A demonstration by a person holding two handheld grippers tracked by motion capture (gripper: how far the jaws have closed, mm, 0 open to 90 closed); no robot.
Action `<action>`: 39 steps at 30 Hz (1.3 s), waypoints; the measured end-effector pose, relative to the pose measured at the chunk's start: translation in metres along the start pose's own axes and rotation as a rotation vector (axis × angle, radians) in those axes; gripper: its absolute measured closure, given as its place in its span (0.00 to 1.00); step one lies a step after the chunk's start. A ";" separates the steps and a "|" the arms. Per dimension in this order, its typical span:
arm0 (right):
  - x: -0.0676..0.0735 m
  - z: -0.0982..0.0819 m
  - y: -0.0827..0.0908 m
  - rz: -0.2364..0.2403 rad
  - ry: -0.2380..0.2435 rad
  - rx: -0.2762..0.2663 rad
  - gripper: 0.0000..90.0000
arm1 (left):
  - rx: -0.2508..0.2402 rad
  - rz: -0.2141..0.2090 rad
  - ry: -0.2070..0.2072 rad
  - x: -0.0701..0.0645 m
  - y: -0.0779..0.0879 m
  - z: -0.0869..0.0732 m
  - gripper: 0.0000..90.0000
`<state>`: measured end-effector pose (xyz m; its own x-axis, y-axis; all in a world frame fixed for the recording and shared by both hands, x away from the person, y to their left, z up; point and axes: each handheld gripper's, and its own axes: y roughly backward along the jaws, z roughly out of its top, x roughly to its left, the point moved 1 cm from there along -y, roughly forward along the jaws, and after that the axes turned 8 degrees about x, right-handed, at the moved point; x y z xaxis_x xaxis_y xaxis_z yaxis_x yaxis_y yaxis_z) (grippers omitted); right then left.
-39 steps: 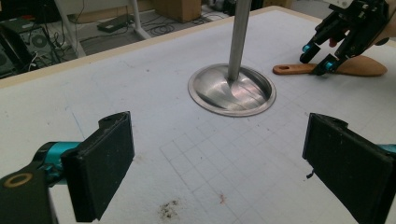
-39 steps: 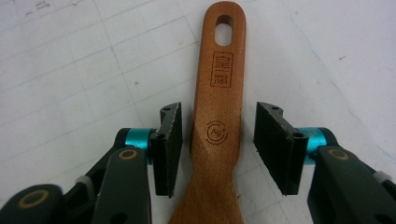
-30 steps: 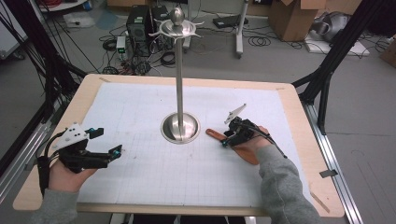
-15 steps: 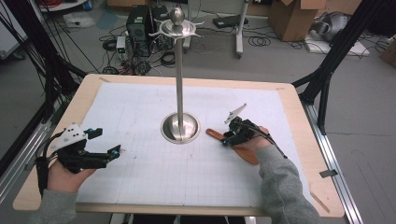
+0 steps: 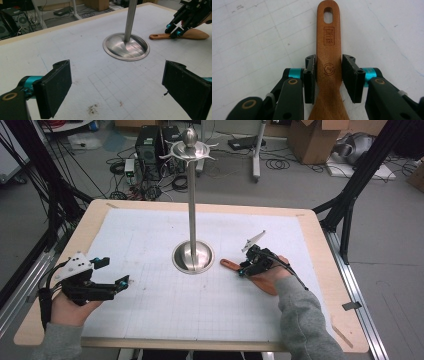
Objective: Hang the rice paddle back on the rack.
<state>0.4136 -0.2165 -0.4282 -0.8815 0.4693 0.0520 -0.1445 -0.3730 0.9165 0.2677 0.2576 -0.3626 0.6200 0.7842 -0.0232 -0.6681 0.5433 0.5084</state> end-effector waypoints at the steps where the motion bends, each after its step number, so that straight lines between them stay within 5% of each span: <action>1: 0.000 0.000 0.000 0.000 0.000 0.000 0.72 | -0.002 0.000 0.002 0.000 0.000 0.000 0.10; 39: 0.010 -0.006 0.056 -0.046 -0.021 -0.247 0.72 | 0.007 -0.008 -0.003 -0.002 -0.006 0.001 0.10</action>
<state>0.3942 -0.2378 -0.3793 -0.8625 0.5055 0.0231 -0.2916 -0.5337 0.7938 0.2705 0.2529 -0.3650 0.6265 0.7791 -0.0243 -0.6607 0.5472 0.5138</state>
